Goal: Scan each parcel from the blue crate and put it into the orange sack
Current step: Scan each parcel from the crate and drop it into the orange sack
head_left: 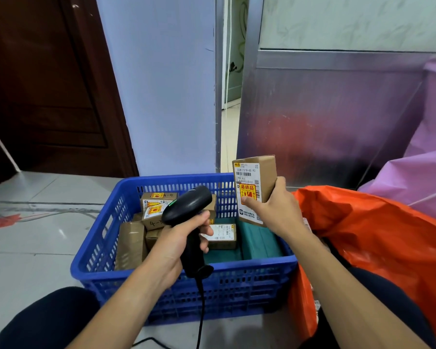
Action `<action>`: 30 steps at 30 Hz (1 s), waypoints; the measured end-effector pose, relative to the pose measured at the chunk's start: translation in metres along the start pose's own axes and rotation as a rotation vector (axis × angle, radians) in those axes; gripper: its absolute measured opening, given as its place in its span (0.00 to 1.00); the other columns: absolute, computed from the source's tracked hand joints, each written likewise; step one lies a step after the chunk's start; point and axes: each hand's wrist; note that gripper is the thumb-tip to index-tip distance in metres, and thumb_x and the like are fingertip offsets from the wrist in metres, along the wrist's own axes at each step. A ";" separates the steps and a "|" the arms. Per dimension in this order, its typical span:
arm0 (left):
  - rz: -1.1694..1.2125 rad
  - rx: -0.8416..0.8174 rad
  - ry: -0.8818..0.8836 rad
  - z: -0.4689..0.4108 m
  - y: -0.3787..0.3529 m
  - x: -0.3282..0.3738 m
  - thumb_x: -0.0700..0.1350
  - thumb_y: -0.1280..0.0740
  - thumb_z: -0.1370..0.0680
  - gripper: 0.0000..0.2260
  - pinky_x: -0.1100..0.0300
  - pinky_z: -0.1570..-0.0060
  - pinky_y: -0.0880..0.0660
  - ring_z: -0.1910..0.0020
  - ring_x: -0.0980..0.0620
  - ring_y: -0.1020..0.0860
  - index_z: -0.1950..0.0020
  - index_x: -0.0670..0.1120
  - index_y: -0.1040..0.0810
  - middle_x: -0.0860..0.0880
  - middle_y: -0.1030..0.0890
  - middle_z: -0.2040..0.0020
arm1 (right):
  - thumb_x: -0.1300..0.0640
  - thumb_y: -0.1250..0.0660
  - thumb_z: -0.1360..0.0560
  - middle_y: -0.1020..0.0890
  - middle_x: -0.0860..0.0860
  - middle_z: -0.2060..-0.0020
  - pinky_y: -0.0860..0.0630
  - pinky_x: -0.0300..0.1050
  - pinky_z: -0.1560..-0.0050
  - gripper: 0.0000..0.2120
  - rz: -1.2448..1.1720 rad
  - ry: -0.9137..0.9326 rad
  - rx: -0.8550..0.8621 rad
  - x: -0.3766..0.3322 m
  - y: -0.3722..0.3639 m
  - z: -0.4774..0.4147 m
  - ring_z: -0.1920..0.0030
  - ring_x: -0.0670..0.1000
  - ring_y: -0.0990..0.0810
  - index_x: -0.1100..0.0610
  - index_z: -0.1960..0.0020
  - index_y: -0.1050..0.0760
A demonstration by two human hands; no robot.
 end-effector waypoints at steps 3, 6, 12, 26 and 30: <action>0.004 -0.003 -0.006 0.000 0.001 0.001 0.48 0.24 0.26 0.09 0.55 0.64 0.25 0.71 0.50 0.27 0.52 0.44 0.18 0.44 0.20 0.61 | 0.36 0.24 0.30 0.18 0.49 0.45 0.18 0.60 0.49 0.31 0.014 0.011 0.016 -0.002 -0.002 0.003 0.47 0.54 0.17 0.50 0.41 0.38; 0.011 -0.002 -0.008 -0.001 0.002 0.001 0.48 0.24 0.25 0.08 0.55 0.63 0.24 0.71 0.50 0.27 0.54 0.45 0.19 0.45 0.21 0.62 | 0.38 0.24 0.29 0.18 0.49 0.44 0.18 0.60 0.48 0.30 0.009 0.006 0.019 -0.003 -0.001 0.003 0.47 0.54 0.17 0.51 0.41 0.38; 0.022 -0.009 -0.003 0.000 0.000 0.000 0.47 0.24 0.25 0.08 0.56 0.62 0.24 0.70 0.50 0.26 0.55 0.46 0.20 0.46 0.23 0.63 | 0.38 0.24 0.29 0.18 0.48 0.44 0.17 0.58 0.49 0.31 0.025 0.015 0.017 -0.005 -0.002 0.005 0.47 0.53 0.17 0.51 0.39 0.38; -0.002 -0.018 -0.018 0.003 -0.002 0.000 0.47 0.24 0.26 0.08 0.54 0.61 0.26 0.70 0.50 0.27 0.58 0.45 0.20 0.45 0.24 0.65 | 0.38 0.24 0.29 0.19 0.48 0.46 0.18 0.58 0.50 0.31 0.054 0.024 0.028 -0.003 -0.002 0.005 0.48 0.54 0.17 0.52 0.39 0.38; -0.011 -0.025 -0.022 0.002 -0.001 -0.001 0.47 0.24 0.26 0.08 0.54 0.61 0.25 0.70 0.50 0.27 0.60 0.46 0.20 0.45 0.25 0.65 | 0.38 0.24 0.28 0.20 0.46 0.48 0.18 0.58 0.49 0.32 0.050 0.028 0.019 -0.003 -0.002 0.004 0.48 0.53 0.17 0.52 0.38 0.38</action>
Point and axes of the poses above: each hand's wrist, its own z-axis away from the middle knuckle, its own y-axis out of the back of the hand, x = y × z
